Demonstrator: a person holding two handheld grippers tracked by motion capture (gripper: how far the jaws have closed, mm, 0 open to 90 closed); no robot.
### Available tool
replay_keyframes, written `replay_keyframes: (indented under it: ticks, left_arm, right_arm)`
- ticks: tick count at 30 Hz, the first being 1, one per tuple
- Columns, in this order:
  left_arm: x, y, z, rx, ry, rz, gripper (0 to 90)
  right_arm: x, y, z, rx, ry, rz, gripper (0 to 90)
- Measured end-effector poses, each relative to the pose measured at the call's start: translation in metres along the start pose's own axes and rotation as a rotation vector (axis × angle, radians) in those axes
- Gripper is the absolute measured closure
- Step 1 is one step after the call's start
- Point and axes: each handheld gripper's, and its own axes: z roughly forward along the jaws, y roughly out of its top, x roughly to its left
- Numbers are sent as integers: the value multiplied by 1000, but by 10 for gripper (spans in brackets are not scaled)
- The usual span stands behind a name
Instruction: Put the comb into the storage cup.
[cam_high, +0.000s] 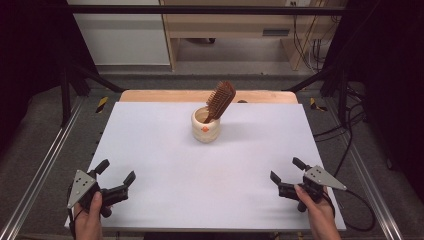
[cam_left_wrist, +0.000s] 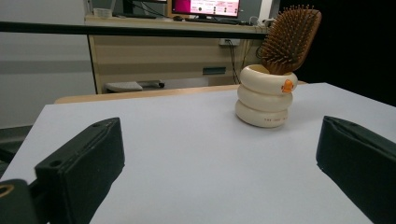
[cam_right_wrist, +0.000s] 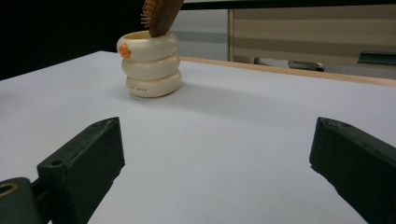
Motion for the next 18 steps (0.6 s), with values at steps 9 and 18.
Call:
replay_keyframes:
  ticks: [9, 18]
  left_arm:
    - [-2, -1, 2, 1, -16, 15, 10]
    - [-3, -1, 2, -1, -25, 31, 10]
  right_arm:
    - [1, -2, 4, 5, 13, -2, 33]
    - [1, -1, 7, 2, 27, -17, 33]
